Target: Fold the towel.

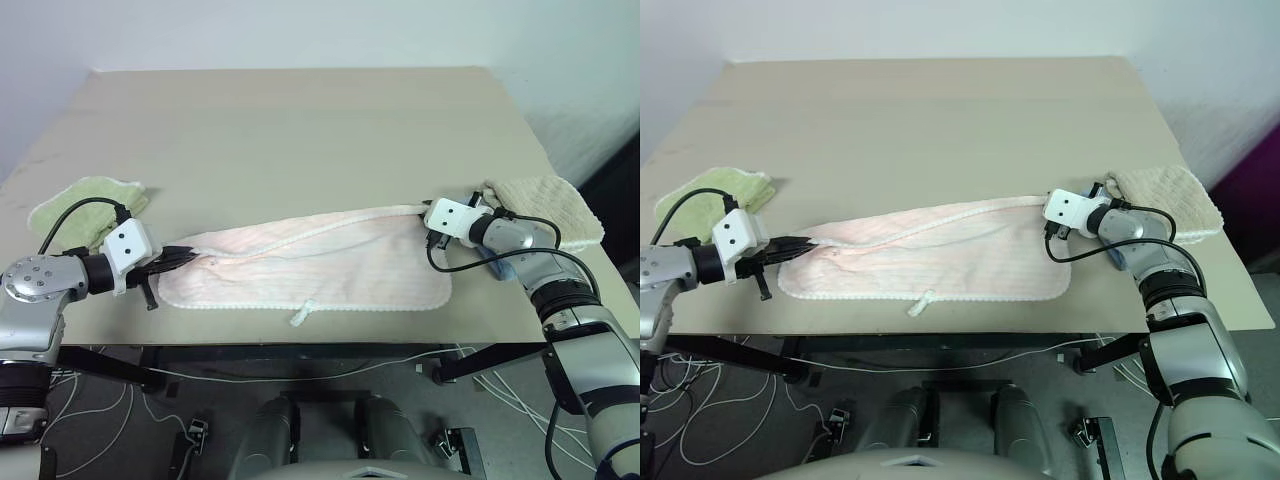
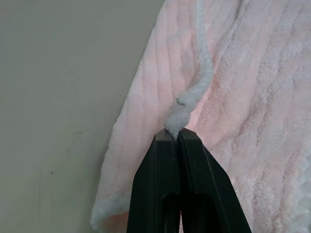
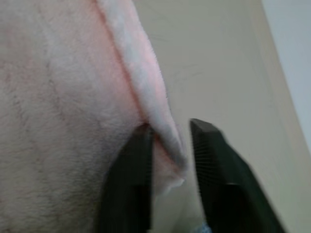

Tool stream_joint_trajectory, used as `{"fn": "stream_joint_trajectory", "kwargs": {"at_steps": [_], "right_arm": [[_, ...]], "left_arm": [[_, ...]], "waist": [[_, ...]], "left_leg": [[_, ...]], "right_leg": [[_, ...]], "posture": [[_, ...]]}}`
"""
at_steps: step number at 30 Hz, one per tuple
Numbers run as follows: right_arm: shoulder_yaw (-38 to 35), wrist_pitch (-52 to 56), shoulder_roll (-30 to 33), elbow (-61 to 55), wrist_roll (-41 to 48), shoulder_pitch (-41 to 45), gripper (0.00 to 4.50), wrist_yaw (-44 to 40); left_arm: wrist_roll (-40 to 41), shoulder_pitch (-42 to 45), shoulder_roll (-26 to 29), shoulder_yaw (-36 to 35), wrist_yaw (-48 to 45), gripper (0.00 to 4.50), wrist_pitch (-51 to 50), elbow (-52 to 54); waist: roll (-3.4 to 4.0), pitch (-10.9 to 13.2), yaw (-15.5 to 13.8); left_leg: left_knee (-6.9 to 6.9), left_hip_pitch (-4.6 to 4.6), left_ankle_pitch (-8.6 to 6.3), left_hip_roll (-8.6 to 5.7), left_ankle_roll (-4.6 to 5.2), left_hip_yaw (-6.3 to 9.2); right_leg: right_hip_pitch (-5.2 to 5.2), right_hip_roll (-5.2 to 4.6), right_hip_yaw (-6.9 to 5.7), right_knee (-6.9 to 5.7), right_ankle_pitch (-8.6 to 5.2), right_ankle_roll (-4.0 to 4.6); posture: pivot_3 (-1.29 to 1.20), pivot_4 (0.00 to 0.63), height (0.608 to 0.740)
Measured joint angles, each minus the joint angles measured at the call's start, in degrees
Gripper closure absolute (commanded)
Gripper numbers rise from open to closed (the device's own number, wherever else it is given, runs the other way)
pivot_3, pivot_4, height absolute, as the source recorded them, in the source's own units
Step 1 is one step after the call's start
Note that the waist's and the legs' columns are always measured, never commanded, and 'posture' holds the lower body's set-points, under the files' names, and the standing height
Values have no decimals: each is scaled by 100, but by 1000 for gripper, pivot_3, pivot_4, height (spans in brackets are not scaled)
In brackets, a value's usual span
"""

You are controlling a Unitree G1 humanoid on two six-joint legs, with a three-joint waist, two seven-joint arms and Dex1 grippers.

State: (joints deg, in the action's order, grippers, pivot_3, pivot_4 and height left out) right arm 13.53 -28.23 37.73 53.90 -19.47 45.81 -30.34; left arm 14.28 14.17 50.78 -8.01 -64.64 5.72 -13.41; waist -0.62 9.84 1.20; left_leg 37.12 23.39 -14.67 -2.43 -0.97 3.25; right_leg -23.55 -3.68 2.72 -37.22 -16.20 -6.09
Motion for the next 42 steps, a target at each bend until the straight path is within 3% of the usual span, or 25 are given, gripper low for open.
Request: {"fn": "stream_joint_trajectory", "kwargs": {"at_steps": [7, 11, 17, 24, 28, 32, 38, 42], "right_arm": [[3, -20, -25, -25, -55, -13, 4481, 27], [-51, -18, 46, -320, 10, -11, 4481, -45], [-457, 199, 353, -566, 507, 551, 4481, -409], [-741, 283, 756, -308, 819, 1891, 4481, -717], [-994, 373, 982, -480, 1200, 2139, 4481, -1133], [-1248, 755, 1292, -1385, 1843, 1637, 4481, -1885], [-1842, 2490, 1808, -4073, 3340, -1462, 4481, -3183], [-2282, 3477, 2132, -5351, 4026, -3009, 4481, -3628]], "left_arm": [[11, -1, -58, 8, 27, 4500, 1, 0], [218, 228, -353, -130, 296, 4500, -121, -107], [276, 1756, -483, -634, 1148, 4500, -120, -1242], [124, 3728, -523, -637, 1570, 4500, 383, -3017], [259, 4046, -389, -708, 1415, 4500, 417, -3156], [688, 3291, -160, -972, 850, 4500, 135, -2549], [1621, 390, 44, -1501, 91, 4500, -1415, -500], [1908, -896, 316, -1900, -137, 4500, -2178, 450]], "waist": [[0, 0, 0], [1, 1, -15], [1, 2, -8], [-1, 5, -4], [-1, 5, 1], [1, 4, 59], [1, 4, 86], [8, 7, 55]], "left_leg": [[0, 0, 0, 0, 0, 0], [3, 2, 0, 0, -1, 3], [4, 2, 1, -4, -1, 1], [2, 13, 2, -4, -4, -1], [-2, 14, 2, -4, -4, -3], [-6, 15, 1, 3, -3, -2], [2, 22, -2, 6, 3, 6], [2, 0, -3, 5, 3, 4]], "right_leg": [[0, 0, 0, 0, 0, 0], [-2, 0, -2, -2, 0, 0], [-1, -1, -3, -1, 1, -1], [-11, 1, -4, 0, 1, -1], [-10, 0, -2, -2, 1, -2], [-11, 2, 1, -6, 1, -2], [-12, -13, 5, -7, 0, -1], [6, -18, 11, 0, -1, 1]], "posture": [[0, 150, 740], [0, 150, 740], [0, 150, 740], [0, 150, 740], [0, 150, 740], [0, 150, 740], [0, 150, 740], [0, 150, 740]]}}
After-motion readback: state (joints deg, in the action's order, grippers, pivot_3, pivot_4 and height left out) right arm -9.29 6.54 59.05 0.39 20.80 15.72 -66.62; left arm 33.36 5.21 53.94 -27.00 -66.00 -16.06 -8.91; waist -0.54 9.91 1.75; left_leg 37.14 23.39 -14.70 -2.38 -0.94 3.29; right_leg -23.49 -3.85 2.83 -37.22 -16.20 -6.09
